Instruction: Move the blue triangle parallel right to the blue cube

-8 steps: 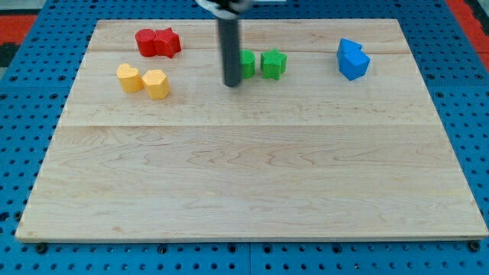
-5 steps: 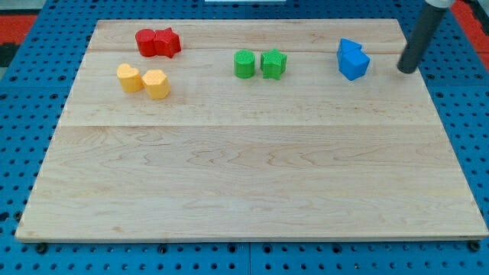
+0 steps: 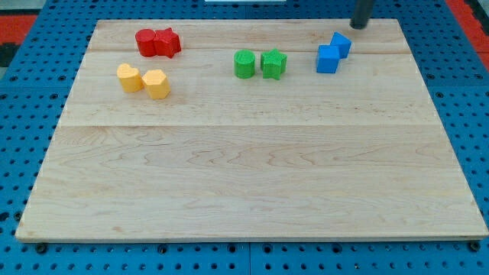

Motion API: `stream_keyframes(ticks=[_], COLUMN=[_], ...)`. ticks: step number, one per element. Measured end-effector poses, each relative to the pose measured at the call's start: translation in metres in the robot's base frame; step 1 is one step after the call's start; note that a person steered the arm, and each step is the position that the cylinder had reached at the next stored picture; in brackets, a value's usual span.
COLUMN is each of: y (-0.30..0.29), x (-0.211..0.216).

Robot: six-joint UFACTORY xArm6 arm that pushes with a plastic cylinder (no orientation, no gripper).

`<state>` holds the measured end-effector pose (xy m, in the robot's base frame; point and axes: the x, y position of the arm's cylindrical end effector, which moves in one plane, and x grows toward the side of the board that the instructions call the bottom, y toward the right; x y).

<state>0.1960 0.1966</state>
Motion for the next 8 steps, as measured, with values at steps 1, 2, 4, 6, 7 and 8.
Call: stream_keyframes(ticks=[1,2,4,6,7,8], y=[-0.046,-0.07,-0.011,-0.03,-0.018,0.038], x=[0.02,0.042,0.085,0.057,0.032,0.062])
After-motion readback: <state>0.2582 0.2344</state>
